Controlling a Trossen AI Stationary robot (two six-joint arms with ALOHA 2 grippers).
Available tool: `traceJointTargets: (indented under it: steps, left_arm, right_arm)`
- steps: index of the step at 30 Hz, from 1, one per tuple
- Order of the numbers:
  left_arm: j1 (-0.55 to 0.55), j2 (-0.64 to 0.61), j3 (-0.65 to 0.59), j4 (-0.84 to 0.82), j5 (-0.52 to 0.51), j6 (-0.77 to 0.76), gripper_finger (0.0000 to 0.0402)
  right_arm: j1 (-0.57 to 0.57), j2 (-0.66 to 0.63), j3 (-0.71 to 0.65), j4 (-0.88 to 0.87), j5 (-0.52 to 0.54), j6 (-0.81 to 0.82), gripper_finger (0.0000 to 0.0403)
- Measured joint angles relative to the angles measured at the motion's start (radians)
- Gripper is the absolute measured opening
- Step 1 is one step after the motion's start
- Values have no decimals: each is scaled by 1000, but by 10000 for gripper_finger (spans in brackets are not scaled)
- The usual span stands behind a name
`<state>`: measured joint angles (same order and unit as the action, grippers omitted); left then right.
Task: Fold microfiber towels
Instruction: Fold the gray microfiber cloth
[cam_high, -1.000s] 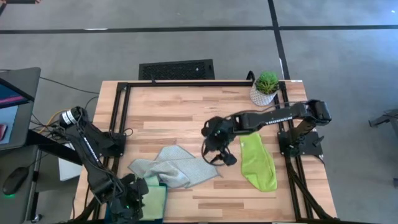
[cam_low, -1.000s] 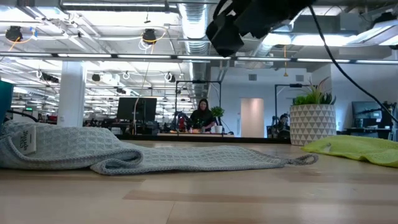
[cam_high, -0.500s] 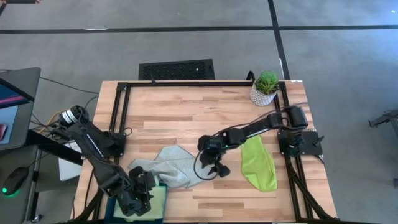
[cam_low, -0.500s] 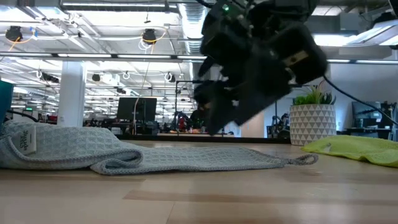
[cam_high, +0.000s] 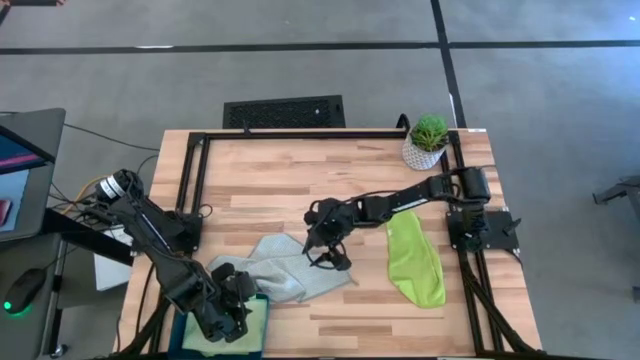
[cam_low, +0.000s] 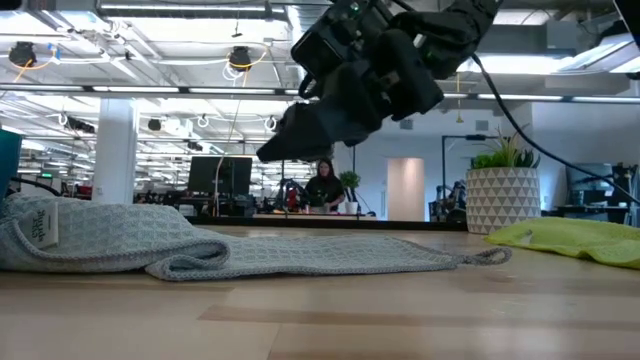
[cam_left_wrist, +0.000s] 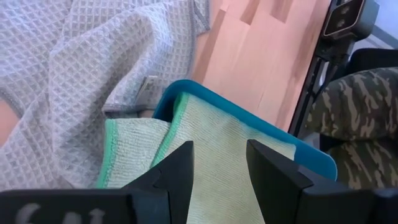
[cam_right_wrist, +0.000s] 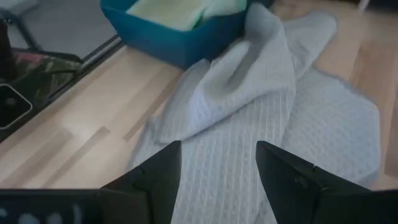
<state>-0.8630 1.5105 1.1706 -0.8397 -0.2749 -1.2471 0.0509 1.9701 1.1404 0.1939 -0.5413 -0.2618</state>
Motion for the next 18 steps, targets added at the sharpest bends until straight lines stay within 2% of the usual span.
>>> traceJointTargets:
  steps: [6, 18]
  left_arm:
    - [15, 0, 0, 1, -1, 6, 140]
    - [29, 0, 0, 0, -2, 6, 140]
  right_arm:
    - [8, 101, 26, 92, 0, 0, 230]
    - [-25, 262, 166, 70, 16, 39, 230]
